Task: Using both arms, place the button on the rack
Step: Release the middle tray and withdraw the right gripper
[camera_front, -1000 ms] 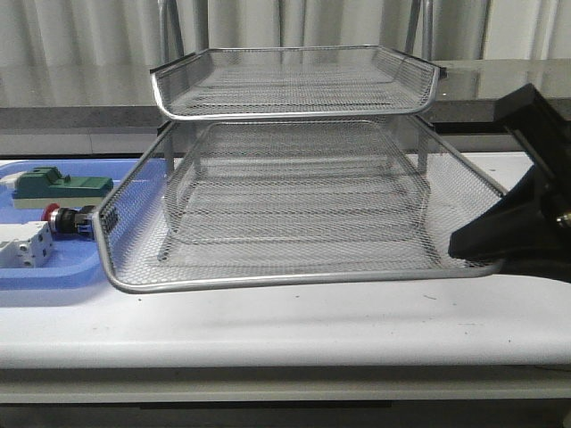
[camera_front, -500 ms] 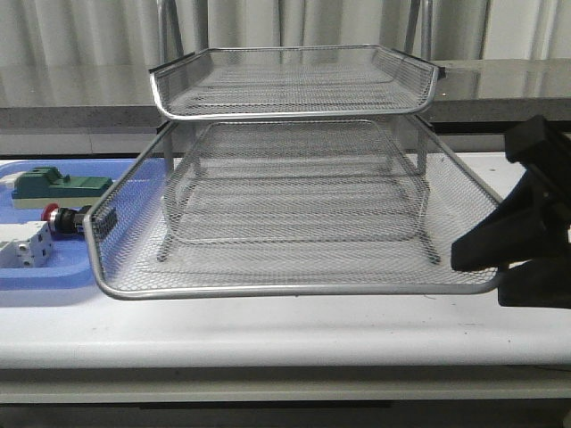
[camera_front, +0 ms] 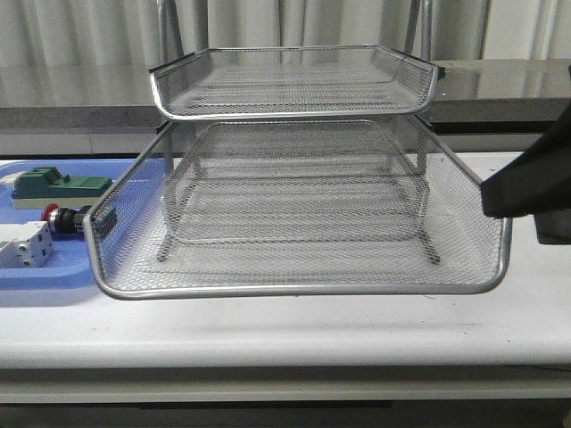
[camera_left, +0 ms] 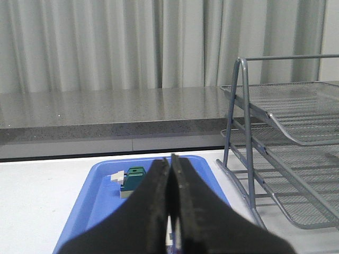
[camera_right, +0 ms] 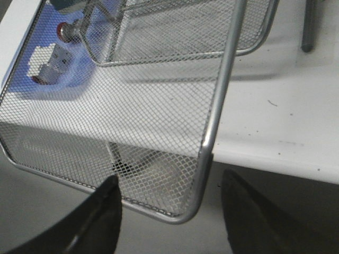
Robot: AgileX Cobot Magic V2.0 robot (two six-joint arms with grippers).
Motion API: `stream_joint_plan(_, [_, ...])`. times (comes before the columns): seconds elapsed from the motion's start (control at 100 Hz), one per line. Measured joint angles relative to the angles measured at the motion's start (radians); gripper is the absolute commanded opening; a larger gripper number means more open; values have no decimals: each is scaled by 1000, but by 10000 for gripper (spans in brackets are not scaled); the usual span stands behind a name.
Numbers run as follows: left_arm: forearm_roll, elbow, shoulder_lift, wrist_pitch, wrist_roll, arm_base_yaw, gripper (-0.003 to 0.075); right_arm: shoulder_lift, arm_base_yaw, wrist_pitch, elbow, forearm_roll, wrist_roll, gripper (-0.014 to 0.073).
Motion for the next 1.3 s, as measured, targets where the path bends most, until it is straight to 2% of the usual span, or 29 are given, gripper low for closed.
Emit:
stream_joint_plan(0.18, [0, 0, 0, 0, 0, 0, -20, -64, 0, 43, -90, -375, 303, 435])
stream_joint_plan(0.41, [0, 0, 0, 0, 0, 0, -20, -104, 0, 226, -254, -887, 692, 435])
stream_joint_plan(0.62, [0, 0, 0, 0, 0, 0, -20, -181, 0, 349, -353, -1221, 952, 435])
stream_joint_plan(0.83, [0, 0, 0, 0, 0, 0, -20, -337, 0, 424, -371, -1400, 1105, 435])
stream_joint_plan(1.07, [0, 0, 0, 0, 0, 0, -20, -508, 0, 476, -375, -1441, 1144, 422])
stream_joint_plan(1.16, [0, 0, 0, 0, 0, 0, -20, -551, 0, 494, -375, -1443, 1145, 372])
stream_joint_plan(1.3, [0, 0, 0, 0, 0, 0, -20, -591, 0, 507, -375, -1444, 1145, 240])
